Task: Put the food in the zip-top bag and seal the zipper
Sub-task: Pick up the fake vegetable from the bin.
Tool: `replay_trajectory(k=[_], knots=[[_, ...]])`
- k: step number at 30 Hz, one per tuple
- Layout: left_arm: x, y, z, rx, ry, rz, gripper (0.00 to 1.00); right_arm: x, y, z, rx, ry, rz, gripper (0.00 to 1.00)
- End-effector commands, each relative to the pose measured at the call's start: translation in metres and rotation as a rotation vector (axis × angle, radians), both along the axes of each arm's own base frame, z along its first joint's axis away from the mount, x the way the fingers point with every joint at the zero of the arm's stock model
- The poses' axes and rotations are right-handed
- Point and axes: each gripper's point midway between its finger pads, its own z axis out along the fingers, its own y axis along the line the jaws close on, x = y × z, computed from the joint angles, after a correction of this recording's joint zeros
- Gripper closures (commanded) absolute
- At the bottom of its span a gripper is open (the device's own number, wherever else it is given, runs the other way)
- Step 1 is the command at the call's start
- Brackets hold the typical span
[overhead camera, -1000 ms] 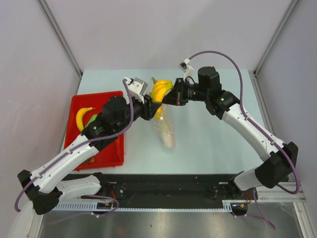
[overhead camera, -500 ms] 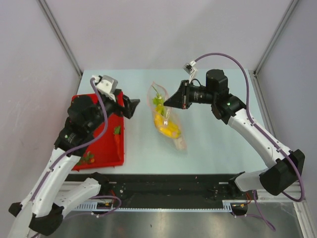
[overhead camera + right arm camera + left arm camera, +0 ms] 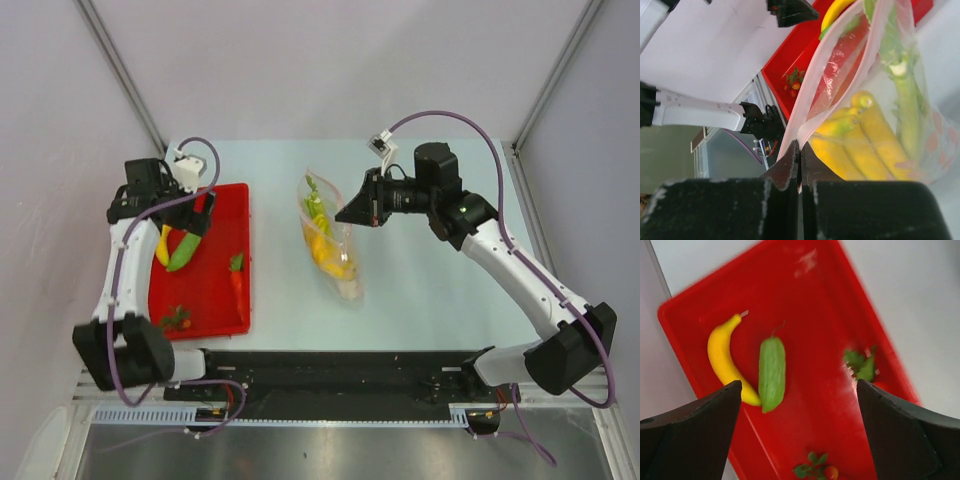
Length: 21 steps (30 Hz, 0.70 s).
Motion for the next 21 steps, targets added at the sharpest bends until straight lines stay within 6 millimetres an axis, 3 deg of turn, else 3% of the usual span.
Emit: replay_trajectory(k=[1, 6, 8, 14, 15, 19, 21], knots=[[0.001, 0.043, -0.063, 0.147, 0.262, -0.006, 0.0, 0.005, 0.0, 0.01, -0.006, -0.061, 0.006, 1.0], [0.022, 0.075, -0.112, 0.184, 0.406, 0.053, 0.02, 0.01, -0.002, 0.006, -0.024, -0.067, -0.015, 1.0], [0.032, 0.084, -0.12, 0.217, 0.422, 0.063, 0.03, 0.011, -0.001, 0.004, -0.031, -0.064, -0.011, 1.0], [0.043, 0.093, -0.158, 0.251, 0.498, 0.031, 0.13, 0.012, -0.003, 0.002, -0.052, -0.086, -0.012, 1.0], [0.042, 0.091, -0.162, 0.247, 0.511, 0.018, 0.16, 0.012, -0.004, 0.003, -0.052, -0.091, -0.014, 1.0], [0.026, 0.075, -0.172, 0.179, 0.565, -0.039, 0.49, 0.015, -0.007, -0.001, -0.071, -0.077, -0.041, 1.0], [0.02, 0.06, -0.163, 0.136, 0.54, -0.071, 0.6, 0.02, -0.01, -0.003, -0.062, -0.038, -0.065, 1.0]])
